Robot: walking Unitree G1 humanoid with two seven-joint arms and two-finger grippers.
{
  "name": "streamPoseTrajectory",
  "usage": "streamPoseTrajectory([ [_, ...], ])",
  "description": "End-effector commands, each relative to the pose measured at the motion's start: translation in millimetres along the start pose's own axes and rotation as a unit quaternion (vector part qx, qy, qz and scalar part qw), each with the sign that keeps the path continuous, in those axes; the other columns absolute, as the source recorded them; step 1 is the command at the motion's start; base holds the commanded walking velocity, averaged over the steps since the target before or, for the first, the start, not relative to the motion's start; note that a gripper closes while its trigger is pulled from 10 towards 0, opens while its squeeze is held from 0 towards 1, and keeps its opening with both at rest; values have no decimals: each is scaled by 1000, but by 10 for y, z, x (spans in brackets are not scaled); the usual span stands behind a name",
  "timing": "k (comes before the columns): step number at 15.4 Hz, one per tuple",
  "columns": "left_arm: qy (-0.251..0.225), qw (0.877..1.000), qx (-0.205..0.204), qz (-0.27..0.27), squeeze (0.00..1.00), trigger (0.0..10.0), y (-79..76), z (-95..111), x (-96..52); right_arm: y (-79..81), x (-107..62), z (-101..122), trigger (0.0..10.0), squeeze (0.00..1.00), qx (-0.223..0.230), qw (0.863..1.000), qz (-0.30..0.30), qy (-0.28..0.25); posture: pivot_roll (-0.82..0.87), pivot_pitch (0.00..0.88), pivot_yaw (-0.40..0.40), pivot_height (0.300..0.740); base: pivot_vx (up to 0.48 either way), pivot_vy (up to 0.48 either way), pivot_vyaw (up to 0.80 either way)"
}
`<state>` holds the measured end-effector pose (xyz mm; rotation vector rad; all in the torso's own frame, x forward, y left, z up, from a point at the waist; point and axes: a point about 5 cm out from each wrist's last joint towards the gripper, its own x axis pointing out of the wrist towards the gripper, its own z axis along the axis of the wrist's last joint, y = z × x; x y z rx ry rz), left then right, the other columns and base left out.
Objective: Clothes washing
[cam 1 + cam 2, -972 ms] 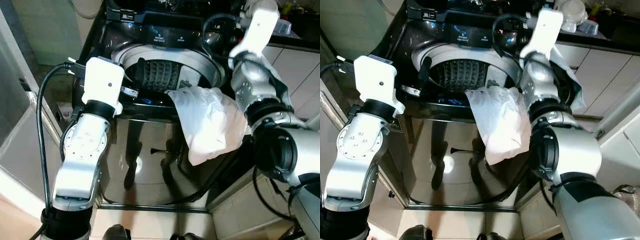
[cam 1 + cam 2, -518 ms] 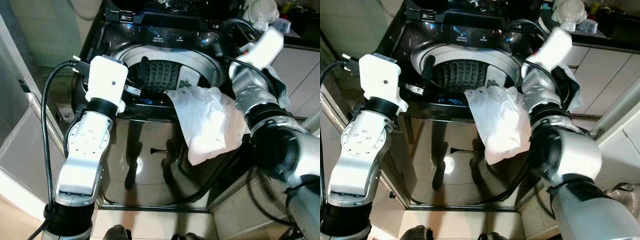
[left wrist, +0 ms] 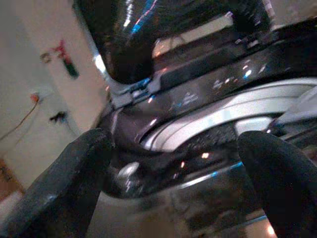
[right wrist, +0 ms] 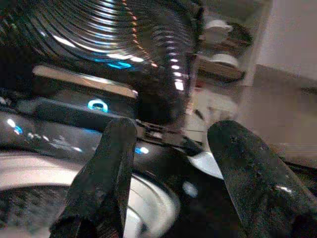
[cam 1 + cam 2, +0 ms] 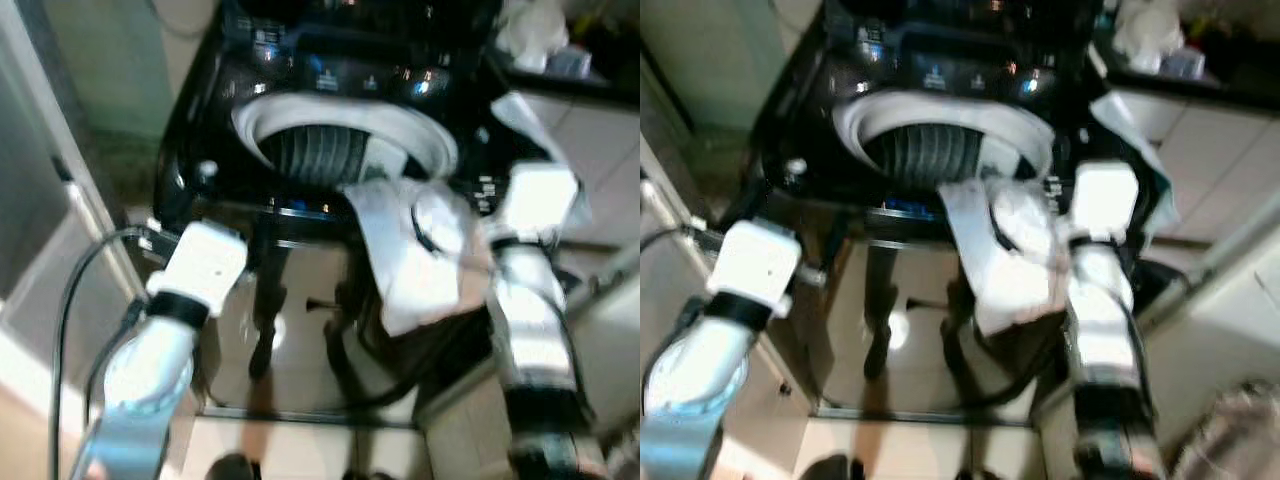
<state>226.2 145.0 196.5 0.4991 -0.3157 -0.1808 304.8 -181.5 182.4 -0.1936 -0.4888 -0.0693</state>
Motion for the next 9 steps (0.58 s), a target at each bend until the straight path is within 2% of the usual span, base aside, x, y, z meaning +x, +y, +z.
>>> streamPoseTrajectory([
  [1,-30,999,-1,-17,0,10000,-37,137,-23,-72,-83,142,10000,0,-26,999,17,-24,46,58,-95,740,0,0,0],
  [2,-24,999,-24,-19,0,10000,-65,132,-38,-93,-367,43,10000,0,-35,998,45,19,40,52,-89,740,0,0,0],
  [3,-11,999,-46,-11,0,10000,-108,92,-19,36,-523,-165,10000,0,3,993,78,93,35,49,-87,740,0,0,0],
  [4,-5,998,-59,7,0,10000,-102,79,6,73,-565,-320,10000,0,42,987,65,144,43,53,-82,740,0,0,0],
  [5,-1,997,-69,40,0,10000,-44,70,65,228,-510,-512,10000,0,78,974,86,195,61,101,-71,740,0,0,0],
  [6,-2,996,-72,53,0,10000,39,91,79,295,-459,-561,10000,0,72,974,93,196,89,168,-45,740,0,0,0],
  [7,3,996,-73,52,0,10000,76,95,50,341,-455,-598,10000,0,64,973,95,201,101,195,-31,740,0,0,0],
  [9,40,995,-83,26,0,10000,94,106,-152,545,-541,-857,10000,0,70,960,97,252,172,283,30,740,0,0,0],
])
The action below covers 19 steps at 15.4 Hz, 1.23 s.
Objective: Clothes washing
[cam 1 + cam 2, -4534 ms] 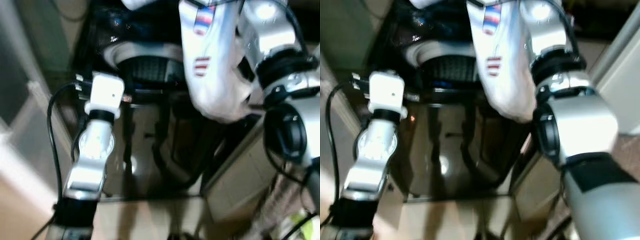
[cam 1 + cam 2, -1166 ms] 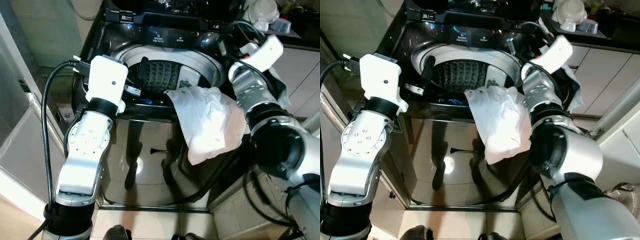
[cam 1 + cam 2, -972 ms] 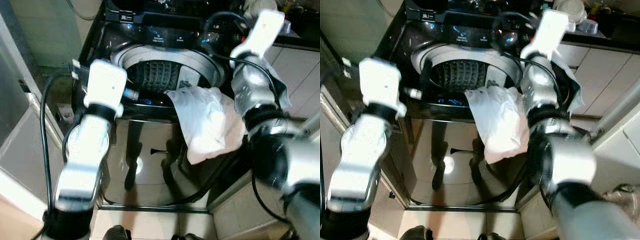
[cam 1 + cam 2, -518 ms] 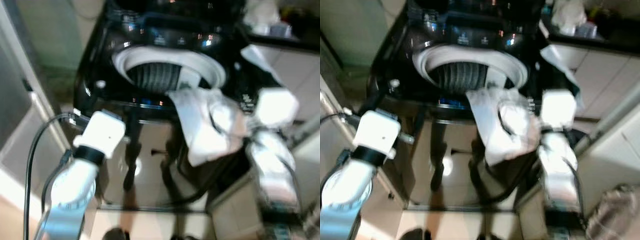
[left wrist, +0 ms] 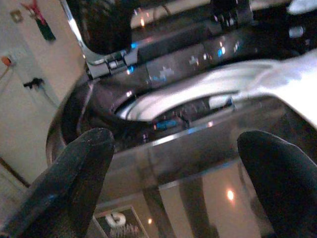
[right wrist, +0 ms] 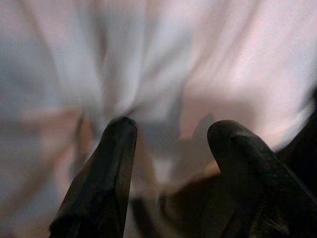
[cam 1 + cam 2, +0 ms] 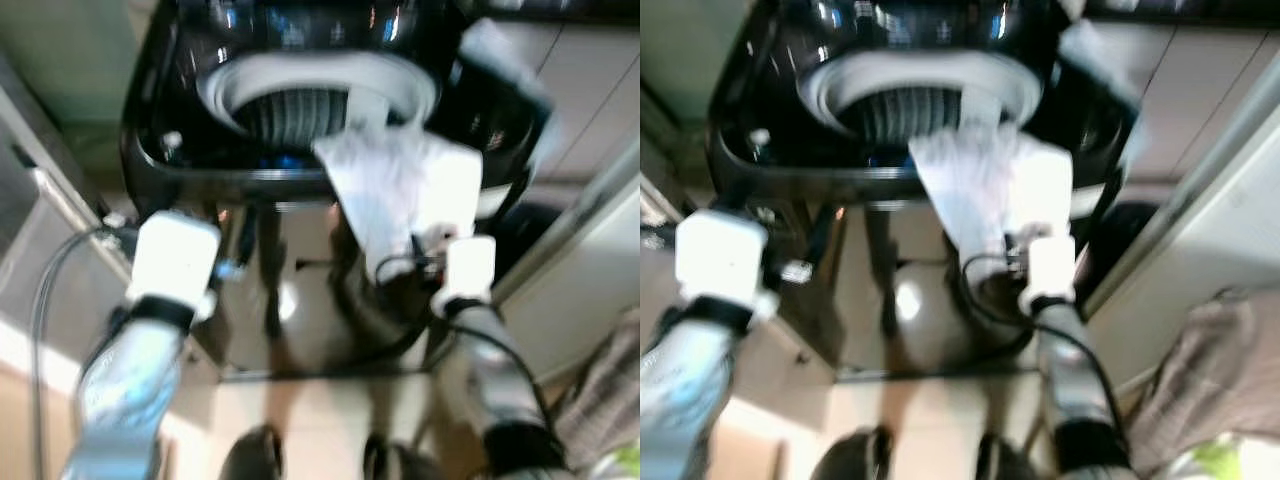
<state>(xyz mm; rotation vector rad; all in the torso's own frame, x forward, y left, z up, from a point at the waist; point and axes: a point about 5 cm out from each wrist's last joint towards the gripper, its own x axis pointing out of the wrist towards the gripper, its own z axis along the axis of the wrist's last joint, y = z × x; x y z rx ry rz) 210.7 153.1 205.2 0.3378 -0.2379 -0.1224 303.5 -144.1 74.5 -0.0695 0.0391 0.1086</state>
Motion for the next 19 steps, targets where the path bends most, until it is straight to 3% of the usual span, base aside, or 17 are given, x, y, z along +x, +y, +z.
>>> streamPoseTrajectory([
  [1,6,1000,-2,-9,0,10000,-2,32,-52,43,32,-60,10000,0,-10,1000,-1,9,194,297,40,740,0,0,0],
  [5,19,1000,-6,-8,0,10000,-1,79,-129,118,208,-10,10000,0,-33,999,4,-2,226,321,35,740,0,0,0],
  [7,26,1000,-10,-7,0,10000,-36,56,-123,106,343,148,10000,0,-45,999,0,-29,217,302,10,740,0,0,0],
  [9,15,1000,-20,0,0,10000,-77,35,-36,141,438,398,10000,0,-53,995,12,-79,184,243,-21,740,0,0,0],
  [11,-14,999,-31,8,0,10000,-151,22,164,91,572,826,10000,0,-55,987,21,-150,131,147,-64,740,0,0,0],
  [14,-43,998,-37,19,0,10000,-189,0,365,45,732,1292,10000,0,-44,977,19,-206,108,53,-91,740,0,0,0],
  [15,-47,998,-36,20,0,10000,-189,-1,385,51,752,1354,10000,0,-43,976,20,-213,109,46,-94,740,0,0,0],
  [17,-62,997,-35,34,0,10000,-164,-8,464,157,923,1789,10000,0,-45,968,39,-245,122,25,-106,740,0,0,0],
  [19,-59,997,-31,34,0,10000,-167,-20,423,285,1063,1989,10000,0,-80,973,51,-210,147,77,-100,740,0,0,0],
])
